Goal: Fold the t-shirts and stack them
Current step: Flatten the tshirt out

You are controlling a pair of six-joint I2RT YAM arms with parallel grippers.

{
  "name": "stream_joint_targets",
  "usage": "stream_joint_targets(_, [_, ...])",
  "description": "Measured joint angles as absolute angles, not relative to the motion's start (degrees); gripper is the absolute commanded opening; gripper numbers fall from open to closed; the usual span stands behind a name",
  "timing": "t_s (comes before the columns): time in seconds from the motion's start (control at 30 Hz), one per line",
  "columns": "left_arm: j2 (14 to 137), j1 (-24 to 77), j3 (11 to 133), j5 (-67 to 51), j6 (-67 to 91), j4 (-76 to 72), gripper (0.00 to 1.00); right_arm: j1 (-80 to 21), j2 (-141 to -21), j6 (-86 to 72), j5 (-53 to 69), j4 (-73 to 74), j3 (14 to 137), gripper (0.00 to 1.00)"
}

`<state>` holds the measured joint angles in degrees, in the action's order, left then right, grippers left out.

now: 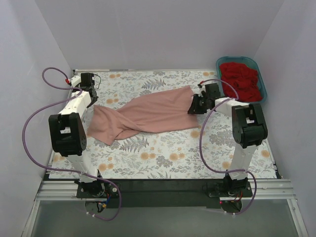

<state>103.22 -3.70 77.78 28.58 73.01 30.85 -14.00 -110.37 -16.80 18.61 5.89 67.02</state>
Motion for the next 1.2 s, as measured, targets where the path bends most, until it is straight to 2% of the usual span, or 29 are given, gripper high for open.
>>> stream_joint_targets(0.07, [103.2,-3.7,77.8,26.2,73.8,30.7,0.41,-9.3,-110.5,-16.9,18.2,6.0,67.4,0.36])
stream_joint_targets(0.1, [103.2,-3.7,77.8,25.1,74.0,30.7,0.58,-7.4,-110.6,-17.0,17.8,6.1,67.7,0.37])
stream_joint_targets(0.13, [103.2,-3.7,77.8,23.9,74.2,30.6,0.64,-5.9,-110.7,-17.0,17.1,6.3,68.1,0.39])
stream_joint_targets(0.17, [103.1,-3.7,77.7,22.7,74.8,30.5,0.67,-5.0,-110.7,-16.9,16.3,6.6,68.5,0.44])
stream_joint_targets(0.23, [101.8,-3.7,76.4,20.5,75.7,29.6,0.73,-4.5,-110.5,-16.8,15.5,7.0,68.8,0.48])
stream_joint_targets(0.27, [100.3,-3.7,74.8,19.6,75.9,29.2,0.74,-4.8,-110.2,-16.6,15.2,7.3,68.8,0.53])
stream_joint_targets(0.37, [92.9,-3.7,67.2,17.6,76.3,28.7,0.76,-6.1,-107.7,-16.4,14.7,8.0,67.4,0.58])
stream_joint_targets(0.57, [80.5,-3.7,52.9,14.0,76.2,28.5,0.76,-9.7,-97.1,-16.3,14.3,9.1,60.6,0.59])
stream_joint_targets(0.87, [78.4,0.8,44.0,10.1,73.2,29.3,0.77,-18.1,-88.7,-16.3,13.7,9.3,51.1,0.58])
stream_joint_targets(0.93, [77.9,2.3,43.9,10.0,72.6,28.7,0.77,-18.7,-88.0,-16.3,13.8,9.4,49.6,0.58])
stream_joint_targets(1.03, [78.5,3.1,43.9,10.7,71.5,27.0,0.82,-18.7,-87.6,-16.3,14.1,9.4,48.6,0.58])
stream_joint_targets(1.2, [82.7,3.1,43.9,12.2,69.4,24.1,0.82,-18.7,-87.4,-16.3,14.3,9.1,47.9,0.58])
